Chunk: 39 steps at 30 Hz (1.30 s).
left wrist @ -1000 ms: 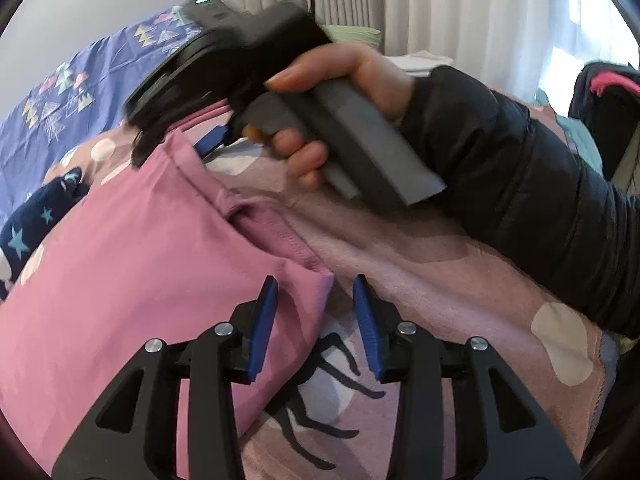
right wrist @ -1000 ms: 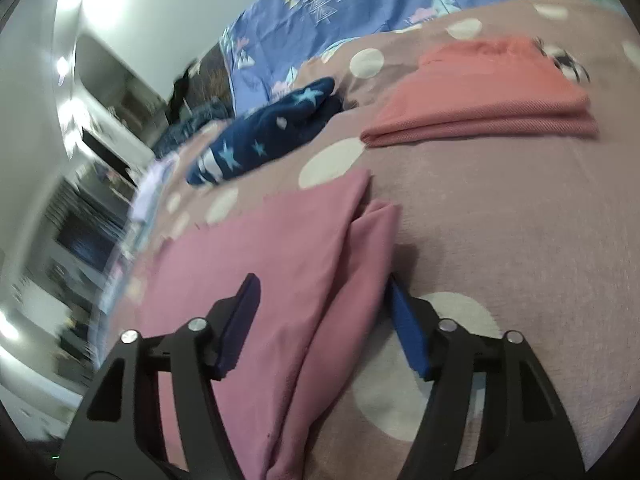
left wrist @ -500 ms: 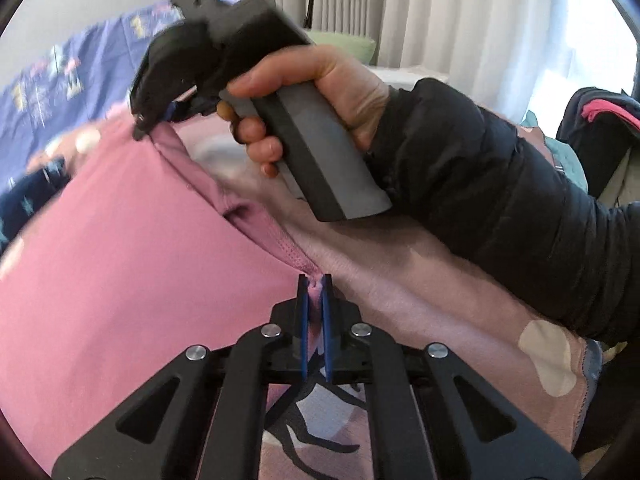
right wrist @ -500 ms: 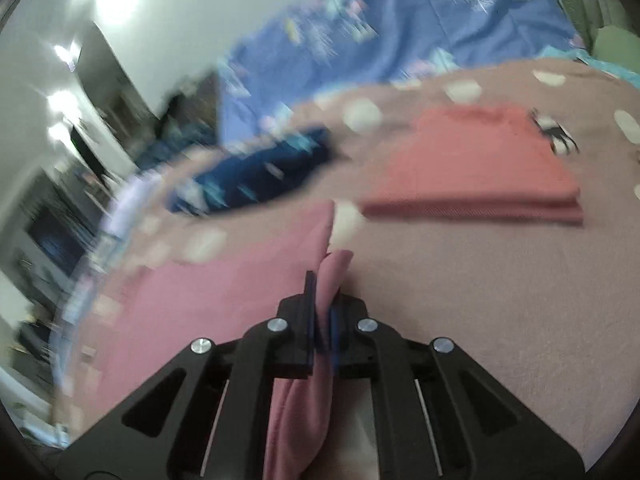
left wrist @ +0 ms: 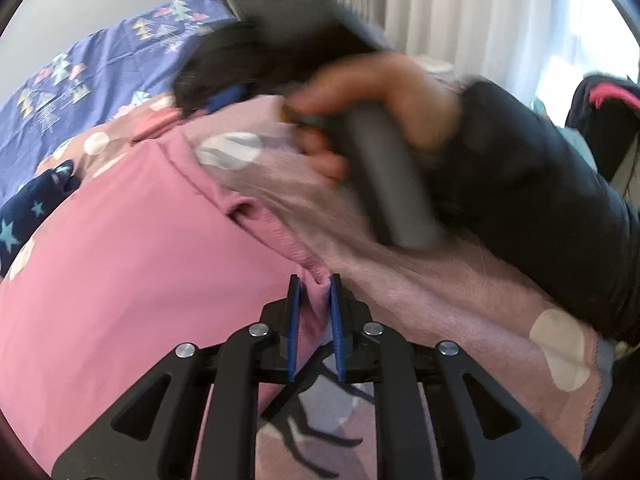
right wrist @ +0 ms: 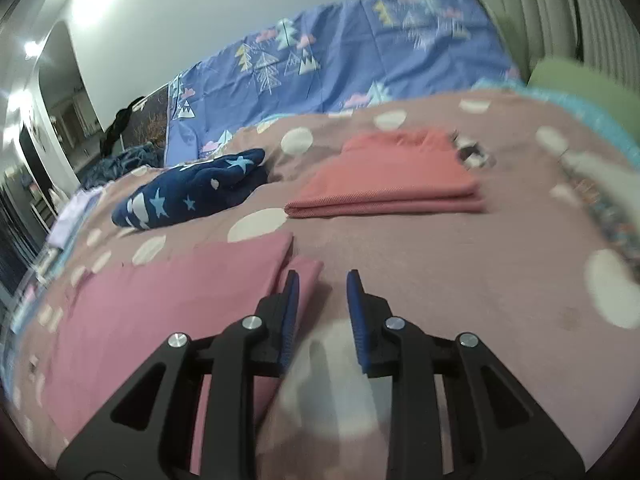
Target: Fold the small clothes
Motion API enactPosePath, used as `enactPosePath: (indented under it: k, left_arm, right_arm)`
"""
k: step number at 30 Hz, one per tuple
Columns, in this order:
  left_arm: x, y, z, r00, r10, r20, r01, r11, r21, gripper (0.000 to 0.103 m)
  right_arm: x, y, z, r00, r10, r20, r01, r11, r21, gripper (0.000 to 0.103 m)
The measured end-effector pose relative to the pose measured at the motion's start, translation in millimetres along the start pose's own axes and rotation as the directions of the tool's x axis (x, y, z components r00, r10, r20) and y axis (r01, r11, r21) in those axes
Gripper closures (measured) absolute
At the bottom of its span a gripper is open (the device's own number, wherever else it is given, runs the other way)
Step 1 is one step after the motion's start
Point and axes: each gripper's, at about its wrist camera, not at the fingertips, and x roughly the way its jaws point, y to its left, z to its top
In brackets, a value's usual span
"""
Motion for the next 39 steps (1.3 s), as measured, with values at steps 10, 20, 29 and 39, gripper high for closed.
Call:
enactPosePath:
  k: [10,20,29,39]
  left_arm:
    - [-96.2,52.2,-50.6,0.979,0.194,0.062,-0.175,0.957,-0.231,0.043]
    - [-201.1,115.3,-142.4,0.882,0.471,0.0,-0.409,0.766,-0.496,0.034]
    - [-273.4,153.2,-226.7,0.795,0.603,-0.069,-0.491,0.572,-0.657,0.034]
    - [-300.3,162.0,-266.7,0.779,0.622,-0.081,-0.489,0.521,-0.7,0.027]
  right_arm:
    - [-105.9,75.8,-22.7,0.978,-0.151,0.146,0.183,0.953,-0.242,0.065]
    - [-139.3,176.8,-48.8,0.99,-0.056,0.132,0.107,0.904,-0.415,0.055]
    - [-128.7,291.1,-132.3,0.996,0.076,0.053,-0.022,0.747,-0.664,0.056]
    - [-97.9,395.4,-218.5,0.988,0.15,-0.018,-0.088,0.475,-0.876,0.055]
